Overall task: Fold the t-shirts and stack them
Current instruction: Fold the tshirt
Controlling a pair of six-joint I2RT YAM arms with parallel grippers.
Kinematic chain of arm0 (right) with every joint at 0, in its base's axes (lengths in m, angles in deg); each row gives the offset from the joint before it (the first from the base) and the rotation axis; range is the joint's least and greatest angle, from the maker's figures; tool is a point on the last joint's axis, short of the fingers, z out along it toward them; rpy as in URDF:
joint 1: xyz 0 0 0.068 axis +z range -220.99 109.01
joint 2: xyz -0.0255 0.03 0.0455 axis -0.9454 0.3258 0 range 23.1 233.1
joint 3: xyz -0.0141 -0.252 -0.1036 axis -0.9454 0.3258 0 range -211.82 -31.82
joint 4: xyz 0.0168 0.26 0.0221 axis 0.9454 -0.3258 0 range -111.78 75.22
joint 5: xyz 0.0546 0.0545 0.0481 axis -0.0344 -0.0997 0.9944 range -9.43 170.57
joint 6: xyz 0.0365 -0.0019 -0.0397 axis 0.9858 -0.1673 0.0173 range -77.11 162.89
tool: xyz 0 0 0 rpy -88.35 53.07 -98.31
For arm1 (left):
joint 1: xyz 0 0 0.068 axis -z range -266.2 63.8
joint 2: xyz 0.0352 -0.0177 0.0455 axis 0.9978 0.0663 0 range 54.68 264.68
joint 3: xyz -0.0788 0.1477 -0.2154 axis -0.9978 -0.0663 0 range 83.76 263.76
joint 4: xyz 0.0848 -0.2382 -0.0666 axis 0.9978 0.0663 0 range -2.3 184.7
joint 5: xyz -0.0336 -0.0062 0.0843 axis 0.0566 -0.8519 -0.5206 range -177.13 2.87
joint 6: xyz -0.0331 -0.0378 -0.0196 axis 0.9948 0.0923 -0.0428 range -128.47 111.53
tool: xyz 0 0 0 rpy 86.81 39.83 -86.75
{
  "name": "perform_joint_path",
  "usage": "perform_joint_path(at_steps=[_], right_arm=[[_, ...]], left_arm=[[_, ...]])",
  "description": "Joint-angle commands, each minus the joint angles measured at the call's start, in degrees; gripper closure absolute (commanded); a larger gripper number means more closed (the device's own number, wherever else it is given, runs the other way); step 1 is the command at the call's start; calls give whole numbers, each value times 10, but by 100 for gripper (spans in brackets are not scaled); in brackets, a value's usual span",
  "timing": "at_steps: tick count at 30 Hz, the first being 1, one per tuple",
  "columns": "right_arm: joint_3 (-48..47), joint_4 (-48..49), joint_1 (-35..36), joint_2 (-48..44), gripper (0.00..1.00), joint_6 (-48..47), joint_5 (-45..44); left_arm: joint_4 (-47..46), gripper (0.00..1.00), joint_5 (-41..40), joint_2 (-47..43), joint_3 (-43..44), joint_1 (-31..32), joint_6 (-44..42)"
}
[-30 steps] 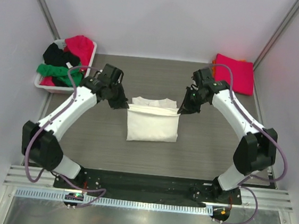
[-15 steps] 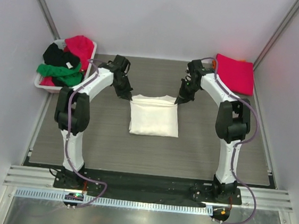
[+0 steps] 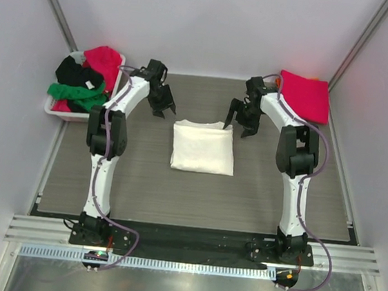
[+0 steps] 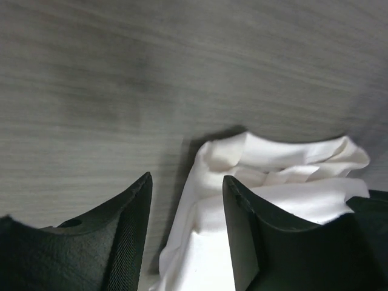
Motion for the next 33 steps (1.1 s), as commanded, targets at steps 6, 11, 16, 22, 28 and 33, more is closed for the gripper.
perform_joint_path(at_steps=[6,11,16,22,28,33], right_arm=[[11,-5,21,-143,7,13,-82],[179,63,103,-254,16,48,-44],[329,188,146,-319,37,109,48],[417,290,146,-299,50,91,59],[482,314,119,-256,52,51,32],[554,326,96,-275,53,43,25]], left_arm=[[57,48,-30,-150,-23,32,-46],[-14,51,7,-280,-248,70,-17],[-120,51,72,-347,-384,116,23],[-232,53,117,-344,-487,134,65],[-284,57,88,-285,-522,133,54],[-233,59,-25,-271,-542,129,26]])
